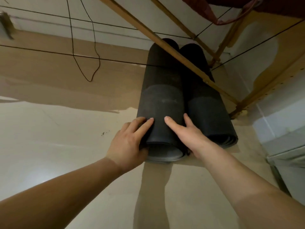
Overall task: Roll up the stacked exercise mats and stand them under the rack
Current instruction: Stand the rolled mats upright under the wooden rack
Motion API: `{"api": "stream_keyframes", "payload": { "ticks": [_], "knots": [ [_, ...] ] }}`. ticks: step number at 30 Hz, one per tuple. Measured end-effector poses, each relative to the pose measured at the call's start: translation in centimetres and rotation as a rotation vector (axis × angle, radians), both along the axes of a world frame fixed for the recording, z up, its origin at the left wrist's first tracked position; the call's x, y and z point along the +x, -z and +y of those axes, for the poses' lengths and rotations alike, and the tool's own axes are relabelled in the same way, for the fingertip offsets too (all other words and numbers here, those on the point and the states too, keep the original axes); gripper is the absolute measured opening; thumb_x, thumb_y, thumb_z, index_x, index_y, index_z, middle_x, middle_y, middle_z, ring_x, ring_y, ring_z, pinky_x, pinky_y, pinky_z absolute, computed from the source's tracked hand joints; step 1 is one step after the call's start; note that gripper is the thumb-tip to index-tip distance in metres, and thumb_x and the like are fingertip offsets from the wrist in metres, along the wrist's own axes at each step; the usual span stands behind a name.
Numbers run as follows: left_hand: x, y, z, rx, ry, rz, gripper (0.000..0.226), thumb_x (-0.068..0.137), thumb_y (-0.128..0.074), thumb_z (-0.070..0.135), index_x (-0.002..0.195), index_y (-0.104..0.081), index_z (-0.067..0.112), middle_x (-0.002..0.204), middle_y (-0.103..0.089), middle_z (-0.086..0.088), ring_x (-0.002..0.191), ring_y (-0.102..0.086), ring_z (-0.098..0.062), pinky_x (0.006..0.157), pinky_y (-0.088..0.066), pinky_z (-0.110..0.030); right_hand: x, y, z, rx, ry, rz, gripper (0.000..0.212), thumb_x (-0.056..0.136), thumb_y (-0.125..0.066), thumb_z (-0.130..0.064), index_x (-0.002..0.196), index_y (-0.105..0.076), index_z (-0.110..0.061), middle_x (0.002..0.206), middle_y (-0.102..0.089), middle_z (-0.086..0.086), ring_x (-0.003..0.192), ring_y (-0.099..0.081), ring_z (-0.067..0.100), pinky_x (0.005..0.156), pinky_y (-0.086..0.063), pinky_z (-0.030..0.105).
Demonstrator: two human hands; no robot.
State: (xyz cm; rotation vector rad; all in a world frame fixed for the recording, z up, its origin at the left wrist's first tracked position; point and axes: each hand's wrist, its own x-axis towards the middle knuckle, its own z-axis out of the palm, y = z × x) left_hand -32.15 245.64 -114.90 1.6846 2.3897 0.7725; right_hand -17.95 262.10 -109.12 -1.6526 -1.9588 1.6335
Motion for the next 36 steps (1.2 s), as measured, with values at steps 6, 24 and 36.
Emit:
{"api": "stream_keyframes", "payload": {
  "ticks": [6, 24, 36],
  "knots": [
    [-0.7, 0.8, -0.2, -0.122, -0.053, -0.226, 0.099, 0.101, -0.053, 0.018, 0.152, 0.019, 0.063, 0.117, -0.051, -0.010, 0.091, -0.059, -0.035, 0.081, -0.046, -0.037, -0.4, 0.7, -0.9, -0.044, 0.023, 0.058, 0.099, 0.082, -0.063, -0.082, 0.160, -0.008, -0.058, 0.165, -0.035, -0.010, 0.144, -0.045, 0.027, 0.115, -0.045, 0.051],
    [-0.6, 1.2, 2.6, -0.076, -0.037, 0.298, 0.106, 0.084, -0.077, 0.013, 0.166, -0.015, 0.040, 0.128, -0.049, -0.018, 0.099, -0.054, -0.036, 0.068, -0.056, -0.045, 0.7, -1.6, 1.2, 0.260, -0.545, -0.340, 0.119, 0.076, -0.074, -0.029, 0.156, 0.008, -0.063, 0.163, -0.031, 0.009, 0.128, -0.057, 0.031, 0.095, -0.055, 0.037],
    [-0.8, 0.3, 4.5, -0.181, -0.018, 0.340, 0.103, 0.098, -0.063, 0.017, 0.158, 0.016, 0.047, 0.162, -0.024, -0.017, 0.119, -0.044, -0.035, 0.089, -0.052, -0.042, 1.0, 3.3, 1.6, 0.319, -0.233, -0.095, 0.109, 0.095, -0.062, -0.001, 0.157, 0.003, -0.064, 0.153, -0.047, -0.002, 0.124, -0.059, 0.024, 0.100, -0.056, 0.040]
  ]
}}
